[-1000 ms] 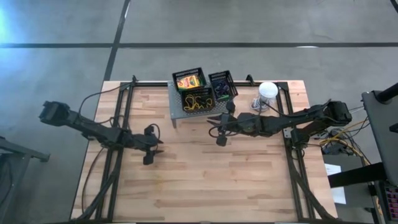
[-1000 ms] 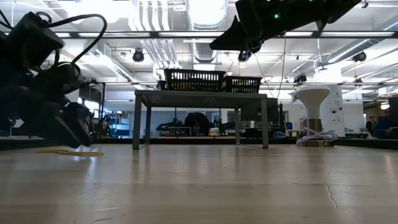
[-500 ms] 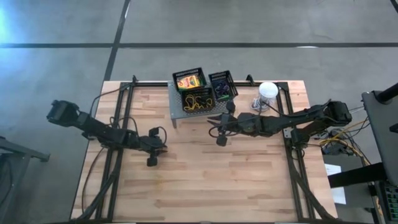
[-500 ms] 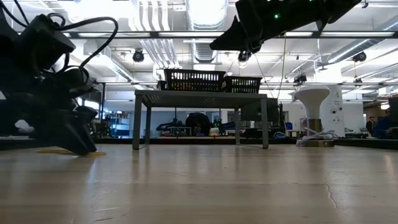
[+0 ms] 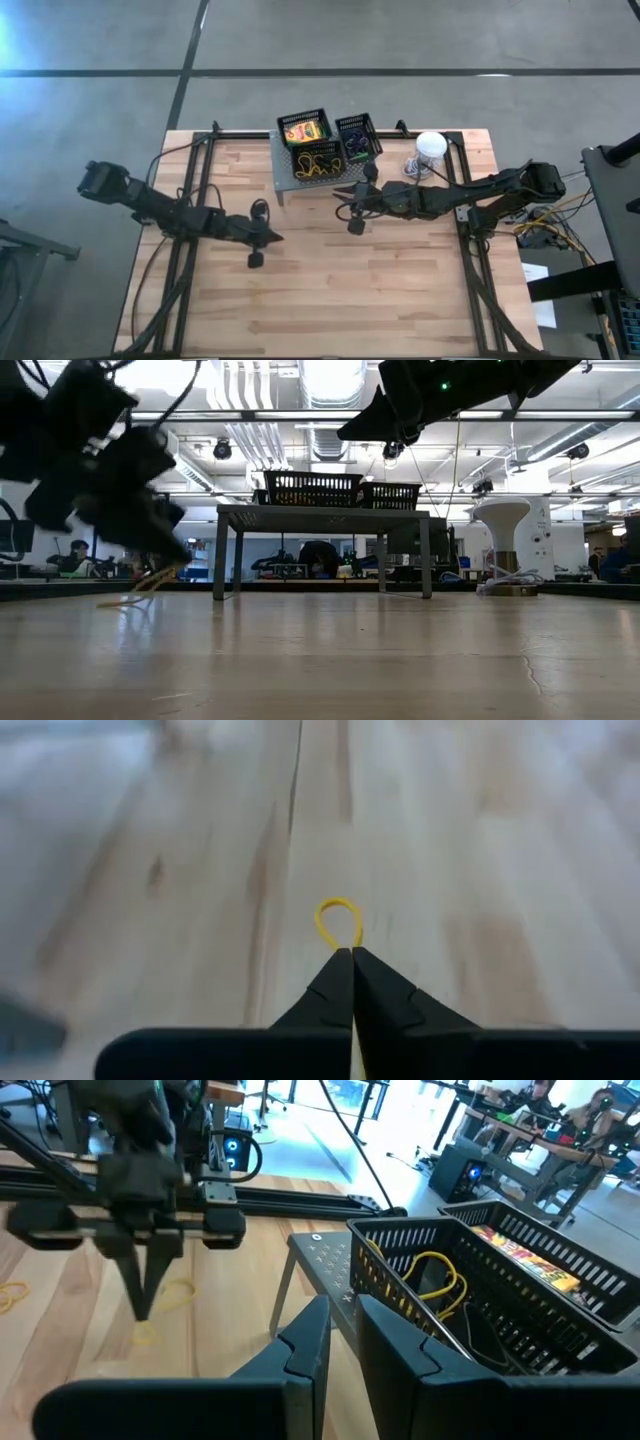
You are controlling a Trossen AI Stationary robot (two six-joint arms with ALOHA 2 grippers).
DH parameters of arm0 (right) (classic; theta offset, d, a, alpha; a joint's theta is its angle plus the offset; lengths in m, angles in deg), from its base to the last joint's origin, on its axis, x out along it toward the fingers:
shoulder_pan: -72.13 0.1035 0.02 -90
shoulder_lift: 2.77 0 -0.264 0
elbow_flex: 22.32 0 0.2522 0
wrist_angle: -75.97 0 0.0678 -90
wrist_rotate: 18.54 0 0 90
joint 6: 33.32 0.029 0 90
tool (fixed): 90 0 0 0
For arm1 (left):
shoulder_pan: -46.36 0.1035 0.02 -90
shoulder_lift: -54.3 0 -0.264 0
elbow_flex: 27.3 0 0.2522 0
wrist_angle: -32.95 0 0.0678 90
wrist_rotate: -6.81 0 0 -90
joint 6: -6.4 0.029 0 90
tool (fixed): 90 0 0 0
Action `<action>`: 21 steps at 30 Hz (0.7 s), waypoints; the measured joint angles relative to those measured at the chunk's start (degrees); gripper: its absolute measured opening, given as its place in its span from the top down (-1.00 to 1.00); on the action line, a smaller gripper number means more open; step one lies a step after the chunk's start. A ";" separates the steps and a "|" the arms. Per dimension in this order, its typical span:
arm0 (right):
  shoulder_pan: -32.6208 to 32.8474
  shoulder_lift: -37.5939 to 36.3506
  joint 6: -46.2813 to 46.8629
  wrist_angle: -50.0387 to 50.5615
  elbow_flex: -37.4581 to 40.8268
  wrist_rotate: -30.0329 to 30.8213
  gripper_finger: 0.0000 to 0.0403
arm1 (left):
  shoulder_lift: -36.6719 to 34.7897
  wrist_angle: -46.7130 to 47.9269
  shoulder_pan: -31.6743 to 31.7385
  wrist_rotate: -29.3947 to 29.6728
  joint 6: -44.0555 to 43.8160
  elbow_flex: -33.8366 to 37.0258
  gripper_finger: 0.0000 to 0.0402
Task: Pick & Place Office Desk Supplies
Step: Put the yellow rubber band into the bottom left black bin
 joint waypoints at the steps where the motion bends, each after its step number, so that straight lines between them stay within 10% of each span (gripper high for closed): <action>1: 0.00 0.00 0.00 -0.02 0.00 0.00 0.76 | 0.03 0.15 0.00 -0.01 0.72 -1.55 0.98; 21: 0.50 -1.73 -0.02 -0.42 -0.04 4.89 0.76 | 6.82 4.47 12.45 0.23 37.48 -39.88 0.99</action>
